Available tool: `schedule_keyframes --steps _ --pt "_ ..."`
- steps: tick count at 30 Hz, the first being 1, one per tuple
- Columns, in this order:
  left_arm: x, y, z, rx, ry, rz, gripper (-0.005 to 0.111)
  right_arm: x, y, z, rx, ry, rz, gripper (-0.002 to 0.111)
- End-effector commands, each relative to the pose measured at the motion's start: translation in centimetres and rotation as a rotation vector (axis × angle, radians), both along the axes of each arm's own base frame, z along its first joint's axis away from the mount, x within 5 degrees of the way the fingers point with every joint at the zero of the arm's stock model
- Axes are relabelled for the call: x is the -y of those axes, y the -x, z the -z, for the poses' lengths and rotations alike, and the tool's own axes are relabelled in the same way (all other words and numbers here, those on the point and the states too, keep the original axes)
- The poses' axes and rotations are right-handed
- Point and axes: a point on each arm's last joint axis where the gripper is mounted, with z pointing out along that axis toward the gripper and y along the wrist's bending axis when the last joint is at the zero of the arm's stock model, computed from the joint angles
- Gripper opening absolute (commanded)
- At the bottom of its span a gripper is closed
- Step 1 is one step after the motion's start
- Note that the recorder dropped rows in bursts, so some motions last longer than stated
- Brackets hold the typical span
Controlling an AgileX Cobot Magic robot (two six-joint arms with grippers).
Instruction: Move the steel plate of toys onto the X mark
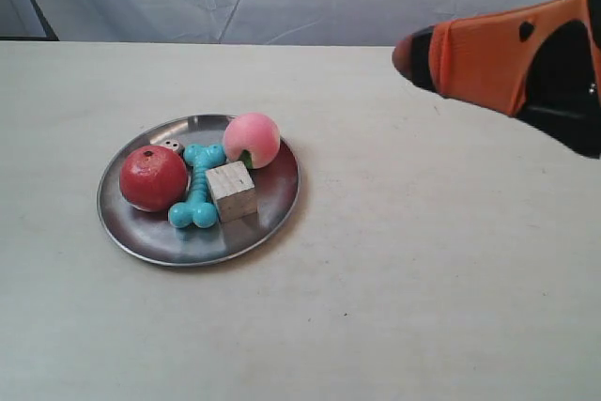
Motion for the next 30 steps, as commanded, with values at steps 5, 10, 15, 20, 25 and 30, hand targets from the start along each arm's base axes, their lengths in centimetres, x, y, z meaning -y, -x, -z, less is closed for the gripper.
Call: schedule_keyframes --steps 5,10,15,20,25,30 --pt "0.2 0.4 0.3 -0.044 0.017 0.036 0.0 1.0 0.7 -0.5 0.013 -0.044 0.025 0.0" --pt "0.2 0.4 0.4 -0.048 0.006 0.033 0.0 4.6 2.3 -2.0 0.063 -0.171 0.24 0.0" --pt "0.1 0.3 0.4 -0.04 -0.006 0.02 0.0 7.5 6.7 -3.4 0.281 -0.217 0.477 0.0" --pt "0.0 0.2 0.3 -0.03 -0.008 0.008 0.0 8.1 10.1 -2.9 0.433 -0.267 0.623 0.0" --pt "-0.1 0.1 0.3 -0.021 -0.017 -0.004 0.0 8.0 10.3 -0.7 0.439 -0.242 0.724 0.0" --pt "-0.2 0.1 0.2 -0.009 -0.011 -0.016 0.0 7.7 10.2 0.3 0.383 -0.21 0.703 0.0"
